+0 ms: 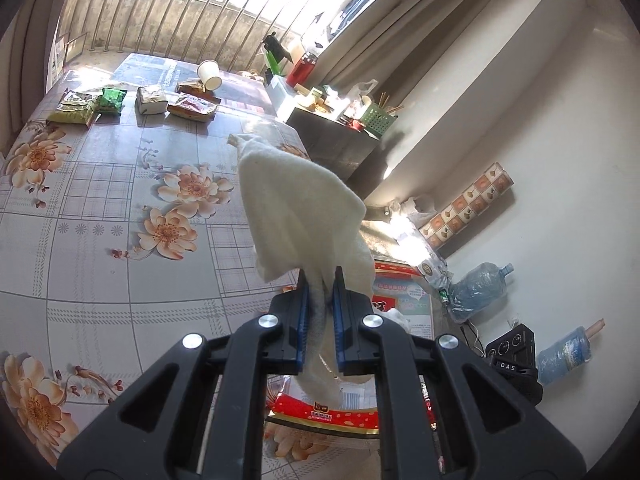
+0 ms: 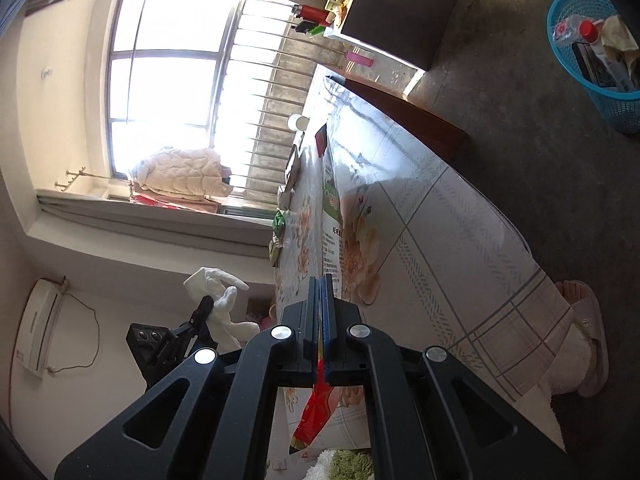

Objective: Collect trash
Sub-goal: 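Lift and carry the glove and snack bag over the wastebasket with both tools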

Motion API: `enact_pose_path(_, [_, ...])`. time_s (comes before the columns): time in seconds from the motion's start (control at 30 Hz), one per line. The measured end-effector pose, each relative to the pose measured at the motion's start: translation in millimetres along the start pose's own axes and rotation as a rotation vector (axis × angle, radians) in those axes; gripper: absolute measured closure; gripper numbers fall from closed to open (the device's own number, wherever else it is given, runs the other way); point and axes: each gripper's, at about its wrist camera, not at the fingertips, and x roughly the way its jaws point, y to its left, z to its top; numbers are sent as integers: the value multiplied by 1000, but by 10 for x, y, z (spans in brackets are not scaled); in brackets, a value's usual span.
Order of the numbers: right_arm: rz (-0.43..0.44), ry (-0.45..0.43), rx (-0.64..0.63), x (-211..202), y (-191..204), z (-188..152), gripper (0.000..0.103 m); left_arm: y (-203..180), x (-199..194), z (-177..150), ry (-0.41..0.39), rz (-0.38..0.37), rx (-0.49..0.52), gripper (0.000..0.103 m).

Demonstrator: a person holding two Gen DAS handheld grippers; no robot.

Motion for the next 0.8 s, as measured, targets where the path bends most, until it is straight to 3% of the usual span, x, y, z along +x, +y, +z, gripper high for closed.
enact_pose_path(0.33, [5, -121, -113, -481, 538, 187, 101, 149, -366, 87, -77, -26, 17, 94])
enact_pose_path(0.57, [-44, -209, -169, -734, 776, 252, 101, 249, -395, 69, -76, -51, 15, 94])
enact_pose_path(0.8, [-140, -381, -175, -1324, 870, 457, 101, -129, -114, 242, -42, -160, 106, 94])
